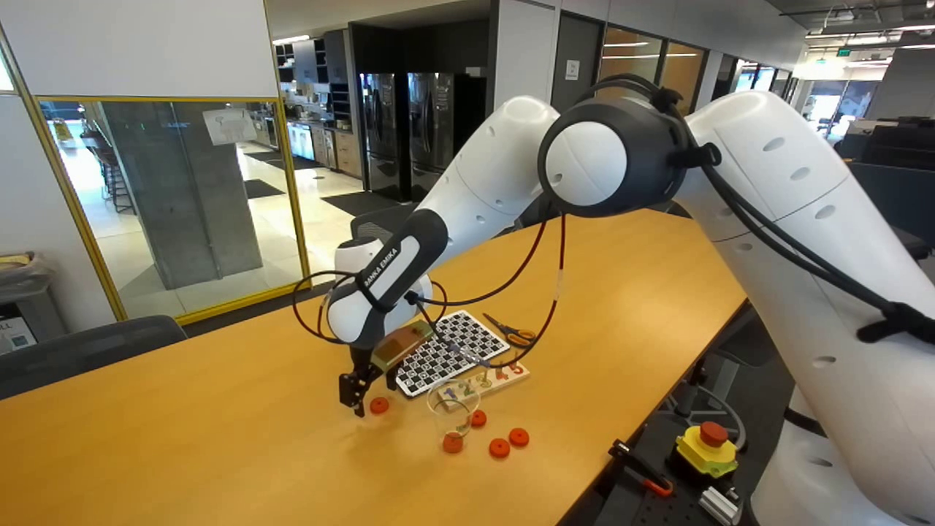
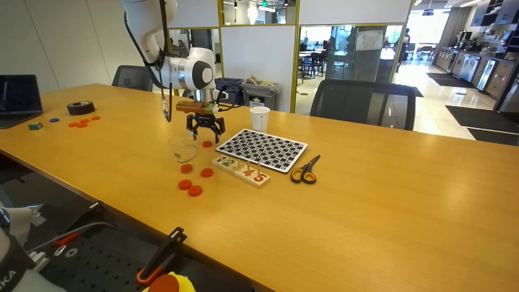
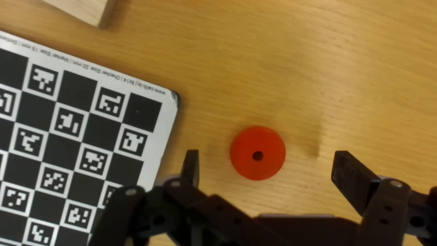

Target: Place the yellow rings inside the white cup, put the orange rings in the clear cup

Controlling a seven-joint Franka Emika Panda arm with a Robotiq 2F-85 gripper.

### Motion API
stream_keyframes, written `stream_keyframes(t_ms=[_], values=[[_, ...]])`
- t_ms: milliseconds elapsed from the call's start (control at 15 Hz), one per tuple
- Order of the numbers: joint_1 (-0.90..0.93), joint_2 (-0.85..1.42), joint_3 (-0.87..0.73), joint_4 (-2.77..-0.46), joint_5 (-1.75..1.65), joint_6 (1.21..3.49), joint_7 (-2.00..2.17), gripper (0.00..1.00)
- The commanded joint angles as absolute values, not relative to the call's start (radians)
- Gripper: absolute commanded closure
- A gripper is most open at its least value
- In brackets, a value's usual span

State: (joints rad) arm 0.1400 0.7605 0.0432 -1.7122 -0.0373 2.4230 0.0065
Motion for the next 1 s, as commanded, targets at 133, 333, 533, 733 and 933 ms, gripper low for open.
stream_keyframes(t_ms=[133, 333, 533, 733, 933], values=[[0.147, 0.772, 0.04, -1.693, -0.055, 2.419, 0.015, 0.25], [0.147, 0.765, 0.039, -1.703, -0.056, 2.426, 0.016, 0.42], [0.151, 0.756, 0.032, -1.709, -0.056, 2.421, 0.032, 0.65], [0.16, 0.734, 0.018, -1.73, -0.059, 2.415, 0.065, 0.81], [0.167, 0.652, 0.003, -1.796, -0.058, 2.39, 0.112, 0.78]])
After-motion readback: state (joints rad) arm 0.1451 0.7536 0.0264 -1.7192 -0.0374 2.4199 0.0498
